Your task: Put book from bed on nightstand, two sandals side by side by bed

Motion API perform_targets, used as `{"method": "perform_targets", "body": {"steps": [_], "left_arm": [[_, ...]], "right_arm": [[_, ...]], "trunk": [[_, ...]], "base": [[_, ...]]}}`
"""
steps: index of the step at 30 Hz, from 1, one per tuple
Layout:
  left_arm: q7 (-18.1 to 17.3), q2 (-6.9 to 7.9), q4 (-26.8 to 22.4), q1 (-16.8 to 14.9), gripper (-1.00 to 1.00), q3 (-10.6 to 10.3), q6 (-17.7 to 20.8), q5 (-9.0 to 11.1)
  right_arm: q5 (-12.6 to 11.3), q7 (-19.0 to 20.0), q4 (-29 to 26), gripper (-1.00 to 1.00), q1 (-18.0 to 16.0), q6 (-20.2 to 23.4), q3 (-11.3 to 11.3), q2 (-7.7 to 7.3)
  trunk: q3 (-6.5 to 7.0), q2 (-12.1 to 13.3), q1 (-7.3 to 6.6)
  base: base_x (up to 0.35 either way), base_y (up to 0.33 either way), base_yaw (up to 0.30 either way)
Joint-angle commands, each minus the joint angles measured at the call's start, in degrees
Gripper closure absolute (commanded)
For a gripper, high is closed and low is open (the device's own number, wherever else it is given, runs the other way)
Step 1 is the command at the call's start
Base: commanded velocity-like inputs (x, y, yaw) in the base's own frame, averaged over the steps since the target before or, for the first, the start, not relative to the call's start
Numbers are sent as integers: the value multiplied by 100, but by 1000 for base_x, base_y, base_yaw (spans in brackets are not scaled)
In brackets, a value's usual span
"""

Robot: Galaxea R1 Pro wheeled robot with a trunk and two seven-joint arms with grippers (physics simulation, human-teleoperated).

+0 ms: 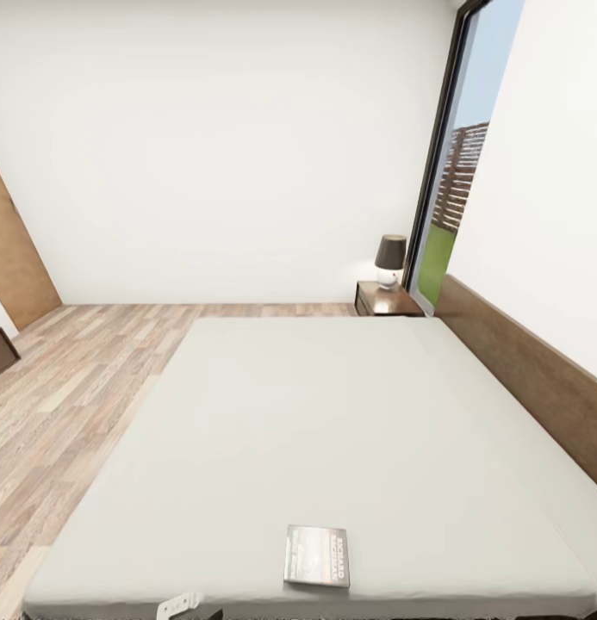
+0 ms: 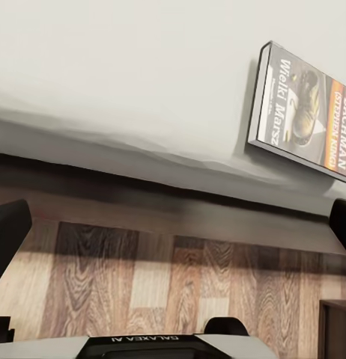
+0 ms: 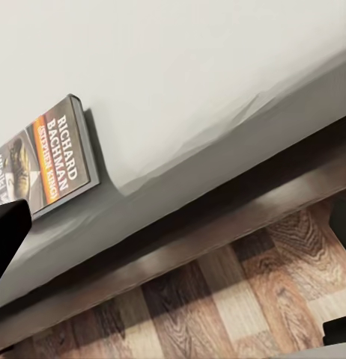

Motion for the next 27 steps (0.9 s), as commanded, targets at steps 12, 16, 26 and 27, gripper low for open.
{"method": "perform_targets", "body": {"steps": [12, 16, 26, 27], "left_arm": [[-13, 1, 6, -6, -100, 48, -29, -61], [-13, -1, 6, -6, -100, 48, -29, -61], [-13, 1, 6, -6, -100, 48, -29, -61], [-13, 2, 6, -6, -100, 48, -29, -61]], "right_arm": [[17, 32, 19, -100, -9, -21, -46, -1], [16, 32, 19, -100, -9, -21, -46, -2], [16, 32, 19, -100, -9, -21, -46, 0], [16, 32, 19, -100, -9, -21, -46, 1]], "trunk": [[-120, -13, 3], [-155, -13, 3], [-244, -13, 3], [-253, -13, 3]], "base": [[0, 0, 0], [0, 0, 0], [0, 0, 0], [0, 0, 0]]}}
